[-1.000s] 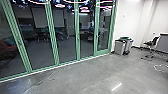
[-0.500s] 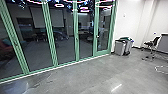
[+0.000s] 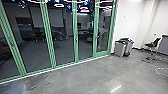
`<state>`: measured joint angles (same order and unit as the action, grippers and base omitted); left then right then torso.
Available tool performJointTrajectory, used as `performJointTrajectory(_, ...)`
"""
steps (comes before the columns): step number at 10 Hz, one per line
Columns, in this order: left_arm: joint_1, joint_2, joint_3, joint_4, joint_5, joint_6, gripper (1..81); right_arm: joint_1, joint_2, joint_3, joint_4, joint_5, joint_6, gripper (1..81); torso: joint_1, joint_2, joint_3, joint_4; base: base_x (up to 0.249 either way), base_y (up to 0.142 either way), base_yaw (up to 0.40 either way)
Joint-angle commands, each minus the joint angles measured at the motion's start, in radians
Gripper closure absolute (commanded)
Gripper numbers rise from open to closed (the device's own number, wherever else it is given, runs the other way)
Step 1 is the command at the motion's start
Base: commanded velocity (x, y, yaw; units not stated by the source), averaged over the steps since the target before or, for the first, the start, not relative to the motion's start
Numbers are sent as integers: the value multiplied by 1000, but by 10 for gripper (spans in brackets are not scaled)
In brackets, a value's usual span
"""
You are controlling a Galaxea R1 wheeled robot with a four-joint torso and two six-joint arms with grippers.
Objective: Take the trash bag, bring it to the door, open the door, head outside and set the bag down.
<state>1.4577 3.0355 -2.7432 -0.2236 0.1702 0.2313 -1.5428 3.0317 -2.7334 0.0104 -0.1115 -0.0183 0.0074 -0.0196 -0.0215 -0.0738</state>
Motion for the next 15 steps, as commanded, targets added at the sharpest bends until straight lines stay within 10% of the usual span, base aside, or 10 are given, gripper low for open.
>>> performJointTrajectory(1, -52, 0, -1, 6, 71, 3, 811, 46, 2, 3, -3, -65, -3, 10, 0, 0, 0, 0, 154, -82, 0)
performJointTrajectory(15, -52, 0, -1, 6, 69, 5, 811, 48, 1, 3, -3, -65, -3, 10, -1, 0, 0, 0, 154, -82, 0)
